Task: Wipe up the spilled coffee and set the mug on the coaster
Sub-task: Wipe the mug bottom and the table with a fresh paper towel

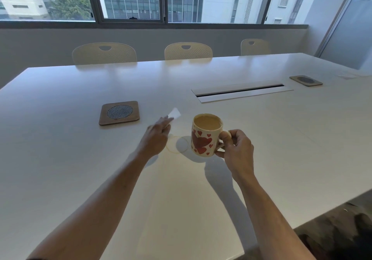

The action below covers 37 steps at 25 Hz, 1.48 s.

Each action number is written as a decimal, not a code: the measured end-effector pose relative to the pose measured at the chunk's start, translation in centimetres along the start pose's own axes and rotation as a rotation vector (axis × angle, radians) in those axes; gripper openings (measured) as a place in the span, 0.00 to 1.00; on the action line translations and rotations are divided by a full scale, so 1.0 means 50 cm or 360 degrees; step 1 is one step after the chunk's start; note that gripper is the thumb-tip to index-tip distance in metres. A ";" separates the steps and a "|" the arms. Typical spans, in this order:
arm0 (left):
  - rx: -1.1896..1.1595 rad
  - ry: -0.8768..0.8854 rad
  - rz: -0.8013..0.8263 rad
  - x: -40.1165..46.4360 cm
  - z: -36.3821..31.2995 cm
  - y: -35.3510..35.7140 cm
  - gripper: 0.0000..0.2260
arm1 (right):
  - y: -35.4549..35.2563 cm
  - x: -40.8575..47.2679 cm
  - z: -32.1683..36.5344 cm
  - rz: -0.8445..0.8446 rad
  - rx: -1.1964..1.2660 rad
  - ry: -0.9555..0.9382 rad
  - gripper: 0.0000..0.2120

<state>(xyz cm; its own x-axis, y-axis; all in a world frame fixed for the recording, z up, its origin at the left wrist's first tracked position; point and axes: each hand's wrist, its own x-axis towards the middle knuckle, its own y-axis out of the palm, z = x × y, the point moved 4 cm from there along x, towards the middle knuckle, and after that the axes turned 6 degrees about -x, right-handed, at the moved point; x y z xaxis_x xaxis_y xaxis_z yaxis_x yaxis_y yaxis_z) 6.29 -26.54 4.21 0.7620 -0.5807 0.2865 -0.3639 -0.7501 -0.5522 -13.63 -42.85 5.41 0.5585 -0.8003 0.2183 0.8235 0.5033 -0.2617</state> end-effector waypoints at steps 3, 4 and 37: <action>0.0290 -0.0078 0.0396 -0.012 0.039 0.052 0.19 | -0.010 0.000 -0.005 -0.0008 0.0013 0.0019 0.05; 0.0412 -0.0097 0.0461 -0.017 0.050 0.061 0.20 | -0.012 -0.001 -0.007 -0.0010 0.0009 0.0020 0.05; 0.0273 0.0081 0.0203 -0.041 0.000 0.115 0.11 | 0.001 0.017 -0.004 -0.0017 -0.0017 0.0005 0.07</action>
<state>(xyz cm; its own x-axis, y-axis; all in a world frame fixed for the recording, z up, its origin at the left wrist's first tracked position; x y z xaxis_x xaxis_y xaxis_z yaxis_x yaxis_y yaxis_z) 2.63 -29.65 0.47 0.6860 -0.6859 0.2429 -0.3557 -0.6074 -0.7103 -13.14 -43.59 5.38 0.5495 -0.8065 0.2184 0.8283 0.4914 -0.2692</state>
